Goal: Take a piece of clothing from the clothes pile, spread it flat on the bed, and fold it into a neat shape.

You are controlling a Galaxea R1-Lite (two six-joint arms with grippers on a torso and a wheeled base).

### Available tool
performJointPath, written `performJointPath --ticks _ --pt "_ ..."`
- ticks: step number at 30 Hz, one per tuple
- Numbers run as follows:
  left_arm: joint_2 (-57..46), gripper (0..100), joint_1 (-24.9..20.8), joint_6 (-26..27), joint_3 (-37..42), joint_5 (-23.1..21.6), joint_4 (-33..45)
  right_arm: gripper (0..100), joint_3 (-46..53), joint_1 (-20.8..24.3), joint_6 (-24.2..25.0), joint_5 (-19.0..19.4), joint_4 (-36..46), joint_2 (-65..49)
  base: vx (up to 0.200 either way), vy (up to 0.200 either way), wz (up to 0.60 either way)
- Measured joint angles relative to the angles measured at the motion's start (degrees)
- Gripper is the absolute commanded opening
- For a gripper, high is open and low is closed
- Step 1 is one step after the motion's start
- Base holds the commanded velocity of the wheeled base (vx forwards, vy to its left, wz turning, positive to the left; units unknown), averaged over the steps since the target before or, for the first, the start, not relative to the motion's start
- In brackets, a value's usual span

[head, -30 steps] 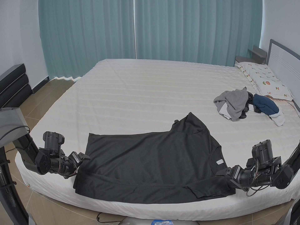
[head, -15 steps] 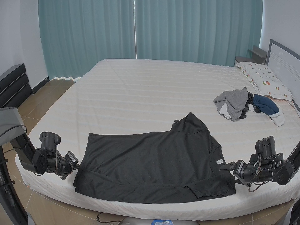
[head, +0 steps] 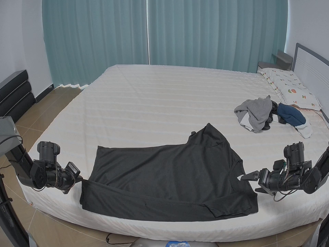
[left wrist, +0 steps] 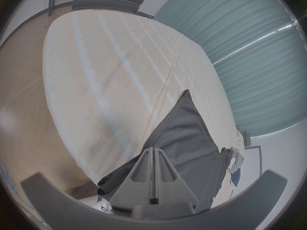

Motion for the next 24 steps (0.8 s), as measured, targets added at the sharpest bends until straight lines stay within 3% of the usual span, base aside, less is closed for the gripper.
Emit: performJointPath --ticks 9,24 --pt "-0.06 0 -0.11 -0.02 0.15 -0.13 0.02 100 -1.77 -1.35 -9.64 3.02 0.0 5.29 0.0 0.0 0.0" --pt "0.0 0 -0.41 0.0 0.56 -0.17 -0.05 100 -6.31 -1.62 -11.67 6.14 -0.11 14.08 0.0 0.0 0.0"
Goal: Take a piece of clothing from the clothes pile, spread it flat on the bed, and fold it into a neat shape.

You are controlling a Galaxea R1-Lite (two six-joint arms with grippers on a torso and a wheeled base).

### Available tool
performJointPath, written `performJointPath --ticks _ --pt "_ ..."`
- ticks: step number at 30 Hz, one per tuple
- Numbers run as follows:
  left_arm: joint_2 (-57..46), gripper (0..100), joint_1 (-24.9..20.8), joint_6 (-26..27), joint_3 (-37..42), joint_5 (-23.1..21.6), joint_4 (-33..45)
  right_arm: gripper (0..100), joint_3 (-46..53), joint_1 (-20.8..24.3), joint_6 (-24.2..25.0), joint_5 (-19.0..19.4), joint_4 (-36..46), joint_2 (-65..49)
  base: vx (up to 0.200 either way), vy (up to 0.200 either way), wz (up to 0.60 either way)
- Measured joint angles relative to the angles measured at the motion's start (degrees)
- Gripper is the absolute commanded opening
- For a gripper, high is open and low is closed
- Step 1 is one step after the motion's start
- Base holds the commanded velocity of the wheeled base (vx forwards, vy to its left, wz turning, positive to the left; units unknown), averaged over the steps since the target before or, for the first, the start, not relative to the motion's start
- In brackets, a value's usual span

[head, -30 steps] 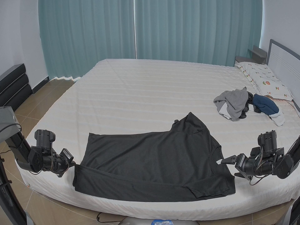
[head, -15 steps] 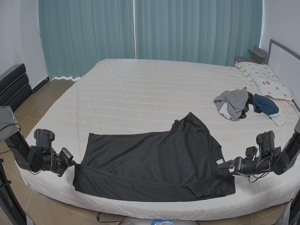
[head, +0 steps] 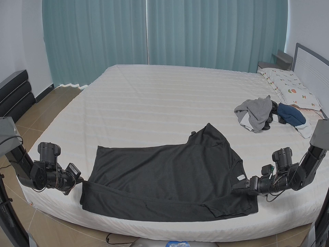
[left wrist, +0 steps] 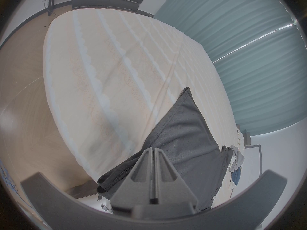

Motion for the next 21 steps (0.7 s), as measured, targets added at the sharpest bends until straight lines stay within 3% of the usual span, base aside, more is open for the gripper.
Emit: performJointPath --ticks 3,4,12,21 --pt "0.02 0 0.0 0.0 0.05 0.02 -0.02 100 -0.38 -0.15 0.0 -0.04 -0.34 1.0 0.0 0.0 0.0" --pt "0.02 0 0.0 0.0 0.07 0.02 0.0 0 -0.46 -0.15 0.02 -0.04 -0.56 1.22 0.0 0.0 0.0" --pt "0.05 0 0.0 0.0 0.18 0.02 -0.02 0 -0.66 -1.02 -0.24 -0.2 -1.45 3.34 0.0 0.0 0.0" --pt "-0.02 0 0.0 0.02 0.27 0.02 0.02 0 0.78 -4.92 -2.84 -0.04 -1.46 3.1 0.0 0.0 0.0"
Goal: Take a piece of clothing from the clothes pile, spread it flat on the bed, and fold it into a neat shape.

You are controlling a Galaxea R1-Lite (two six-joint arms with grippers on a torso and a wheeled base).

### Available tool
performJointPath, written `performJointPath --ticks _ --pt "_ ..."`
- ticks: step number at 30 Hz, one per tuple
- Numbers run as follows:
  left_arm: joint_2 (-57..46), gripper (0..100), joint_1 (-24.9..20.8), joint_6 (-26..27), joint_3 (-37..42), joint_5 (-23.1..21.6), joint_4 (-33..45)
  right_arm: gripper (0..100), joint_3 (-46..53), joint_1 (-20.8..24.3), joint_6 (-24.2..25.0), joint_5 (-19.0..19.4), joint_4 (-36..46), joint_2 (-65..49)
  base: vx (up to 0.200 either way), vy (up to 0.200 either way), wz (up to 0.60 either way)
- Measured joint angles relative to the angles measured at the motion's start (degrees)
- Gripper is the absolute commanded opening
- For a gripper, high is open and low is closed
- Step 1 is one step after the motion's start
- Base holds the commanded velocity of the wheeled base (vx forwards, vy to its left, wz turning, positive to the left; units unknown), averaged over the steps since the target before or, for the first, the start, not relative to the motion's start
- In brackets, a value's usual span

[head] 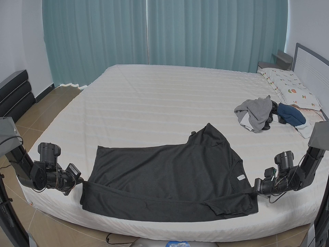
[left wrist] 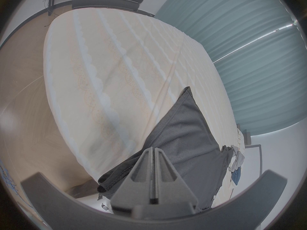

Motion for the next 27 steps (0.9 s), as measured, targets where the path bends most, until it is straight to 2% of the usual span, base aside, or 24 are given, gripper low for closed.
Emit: performJointPath --ticks 13,20,27 --pt "-2.05 0 0.15 0.35 0.69 0.12 0.22 0 6.0 -3.84 0.73 5.21 0.06 -11.34 0.0 0.0 0.0" --pt "-4.01 0 0.48 2.46 0.72 0.26 4.19 0 8.59 -3.84 0.87 5.53 0.01 -16.91 0.0 0.0 0.0" --pt "-4.58 0 0.59 3.04 -0.63 0.44 6.77 0 6.72 -1.9 0.87 4.66 0.06 -16.24 0.0 0.0 0.0"
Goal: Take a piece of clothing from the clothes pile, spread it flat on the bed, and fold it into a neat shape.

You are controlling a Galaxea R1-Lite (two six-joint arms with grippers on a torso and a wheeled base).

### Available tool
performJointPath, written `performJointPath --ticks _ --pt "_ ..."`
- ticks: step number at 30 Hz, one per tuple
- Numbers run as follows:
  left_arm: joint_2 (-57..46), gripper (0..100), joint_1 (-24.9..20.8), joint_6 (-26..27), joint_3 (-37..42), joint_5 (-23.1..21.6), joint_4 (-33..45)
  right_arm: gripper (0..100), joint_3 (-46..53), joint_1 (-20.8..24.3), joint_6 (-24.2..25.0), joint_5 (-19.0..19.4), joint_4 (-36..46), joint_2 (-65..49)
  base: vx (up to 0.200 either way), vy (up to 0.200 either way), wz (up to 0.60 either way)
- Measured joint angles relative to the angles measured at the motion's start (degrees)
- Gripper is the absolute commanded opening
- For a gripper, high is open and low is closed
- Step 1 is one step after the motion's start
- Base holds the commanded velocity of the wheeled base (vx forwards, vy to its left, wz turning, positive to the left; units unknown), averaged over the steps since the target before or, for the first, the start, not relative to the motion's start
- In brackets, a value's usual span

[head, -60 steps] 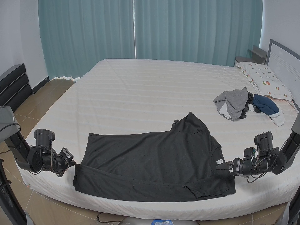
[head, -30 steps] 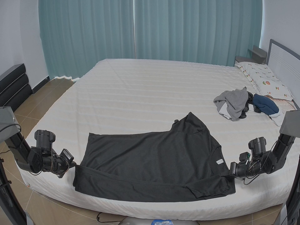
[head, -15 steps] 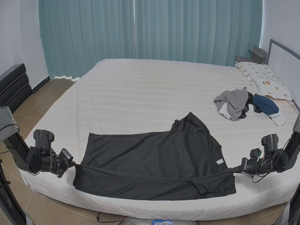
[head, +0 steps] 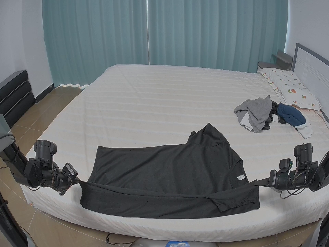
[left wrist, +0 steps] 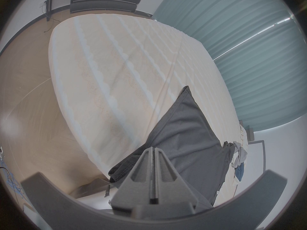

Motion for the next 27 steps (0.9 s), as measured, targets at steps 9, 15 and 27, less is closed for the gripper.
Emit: performJointPath --ticks 9,15,27 --pt "4.3 0 -0.02 -0.09 -4.16 0.23 0.13 0 -6.91 1.79 2.0 -3.54 -0.02 6.14 0.0 0.0 0.0" --pt "8.3 0 -0.02 -0.18 -7.33 0.48 0.13 0 -10.45 2.15 3.12 -4.07 0.13 10.0 0.0 0.0 0.0" --pt "10.64 100 -0.22 -0.44 -8.94 0.63 0.32 100 -13.81 3.84 8.33 -4.4 -0.16 14.8 0.0 0.0 0.0"
